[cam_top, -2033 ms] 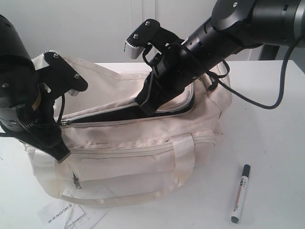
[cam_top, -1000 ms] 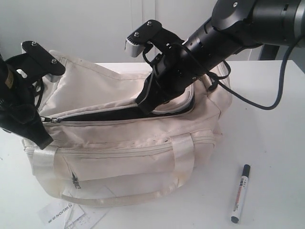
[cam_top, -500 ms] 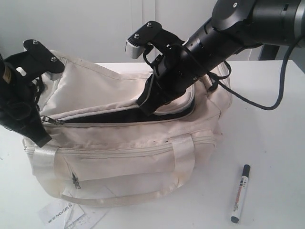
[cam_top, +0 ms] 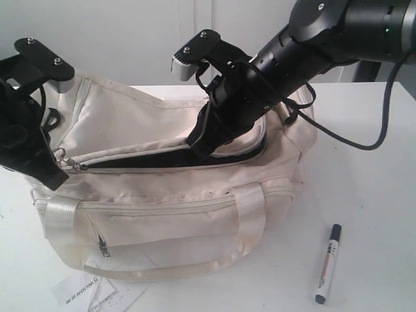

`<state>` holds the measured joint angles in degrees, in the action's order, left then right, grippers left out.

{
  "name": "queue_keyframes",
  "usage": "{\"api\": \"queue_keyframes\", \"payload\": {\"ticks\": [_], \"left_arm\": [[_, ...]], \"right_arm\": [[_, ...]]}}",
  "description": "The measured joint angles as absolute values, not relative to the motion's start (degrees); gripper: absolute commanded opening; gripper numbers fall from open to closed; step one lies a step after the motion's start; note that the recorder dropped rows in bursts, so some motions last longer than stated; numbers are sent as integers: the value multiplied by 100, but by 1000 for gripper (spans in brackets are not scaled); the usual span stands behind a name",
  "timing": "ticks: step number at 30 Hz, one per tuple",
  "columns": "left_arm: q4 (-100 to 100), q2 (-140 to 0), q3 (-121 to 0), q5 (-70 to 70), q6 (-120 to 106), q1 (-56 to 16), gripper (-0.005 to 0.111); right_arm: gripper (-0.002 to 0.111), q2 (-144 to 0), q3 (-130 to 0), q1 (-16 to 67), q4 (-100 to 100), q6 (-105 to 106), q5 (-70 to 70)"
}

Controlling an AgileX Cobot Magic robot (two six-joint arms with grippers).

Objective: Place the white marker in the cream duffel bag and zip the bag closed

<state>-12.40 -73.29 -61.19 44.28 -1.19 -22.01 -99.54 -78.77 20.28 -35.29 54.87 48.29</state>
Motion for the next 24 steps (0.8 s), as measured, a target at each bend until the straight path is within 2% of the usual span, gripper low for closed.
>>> {"api": "queue_keyframes", "payload": {"ticks": [4,7,16,24], "left_arm": [[-1095,-7325,-6119,4407,-216,-2201,0],[-1033,-7325,-6119,4383,-227,-2201,0],[-994,-7325,-6119,4298,-237,-2201,0],[-995,-7325,-6119,4278,-237,-2201,0]], "right_arm": [[36,-9954,-7877,2028,-3714,5599,5018],[42,-9954,-7877,2028,-3756,5631,5052],[43,-9980,-7877,2348,-5155,6918,4970],[43,-10286,-7877,2884,-5222,7759,4333]]}}
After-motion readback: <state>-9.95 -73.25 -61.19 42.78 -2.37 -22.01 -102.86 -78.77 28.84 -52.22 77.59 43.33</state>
